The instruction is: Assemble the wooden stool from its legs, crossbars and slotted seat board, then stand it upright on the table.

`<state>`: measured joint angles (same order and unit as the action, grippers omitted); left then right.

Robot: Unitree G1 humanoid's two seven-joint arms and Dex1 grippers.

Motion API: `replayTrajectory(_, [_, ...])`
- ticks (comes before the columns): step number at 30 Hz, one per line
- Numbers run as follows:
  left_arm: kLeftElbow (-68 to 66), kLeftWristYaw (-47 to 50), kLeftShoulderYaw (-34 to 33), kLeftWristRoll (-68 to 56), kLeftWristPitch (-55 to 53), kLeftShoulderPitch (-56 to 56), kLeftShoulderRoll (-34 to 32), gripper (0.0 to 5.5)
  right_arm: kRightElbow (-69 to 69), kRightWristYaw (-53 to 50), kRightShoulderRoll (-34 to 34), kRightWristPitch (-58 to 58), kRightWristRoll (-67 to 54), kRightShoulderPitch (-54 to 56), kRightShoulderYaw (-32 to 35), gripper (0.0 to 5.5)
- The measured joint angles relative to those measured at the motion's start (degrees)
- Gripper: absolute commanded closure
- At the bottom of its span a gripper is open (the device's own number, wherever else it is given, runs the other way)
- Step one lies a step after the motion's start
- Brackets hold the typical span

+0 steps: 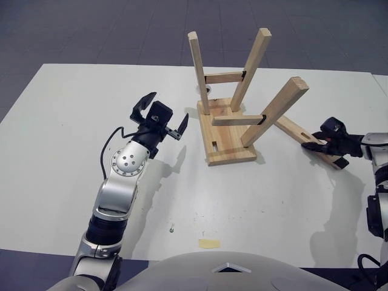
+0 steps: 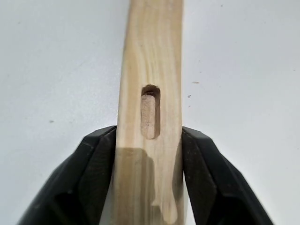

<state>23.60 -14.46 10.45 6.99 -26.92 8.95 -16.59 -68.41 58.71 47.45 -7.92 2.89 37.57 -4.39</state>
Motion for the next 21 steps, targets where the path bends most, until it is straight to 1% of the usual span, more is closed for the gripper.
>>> replayTrajectory(4, [0.2, 0.0, 0.1, 0.2, 0.0, 0.0, 0.0, 0.1, 0.5, -2.9, -2.0, -0.5, -2.1, -1.2, 2.5, 3.41])
replayTrajectory(8, [0.4, -0.1, 0.1, 0.2, 0.0, 0.0, -0.1, 0.1, 1.3, -6.3, -6.6, -0.4, -6.4, -2.6, 6.8, 3.42])
replayTrajectory(11, [0.4, -0.4, -0.3, -0.1, 0.0, 0.0, 0.0, 0.1, 2.7, -11.0, -9.7, -1.4, -9.0, -3.4, 10.4, 3.42])
replayTrajectory(15, [0.4, -1.2, -2.1, -0.4, -0.1, 1.4, -0.7, 0.1, 5.1, -20.1, -14.3, -4.5, -11.7, -4.2, 14.8, 3.43])
replayTrajectory(19, [0.4, -1.5, -5.8, -0.8, -0.1, 3.9, -2.1, 0.1, 9.4, -27.3, -16.5, -7.0, -13.6, -3.9, 18.0, 3.43])
replayTrajectory(21, [0.4, -1.3, -7.5, -1.7, -0.1, 5.0, -2.1, 0.1, 11.6, -30.0, -17.1, -8.5, -13.6, -3.5, 18.4, 3.43])
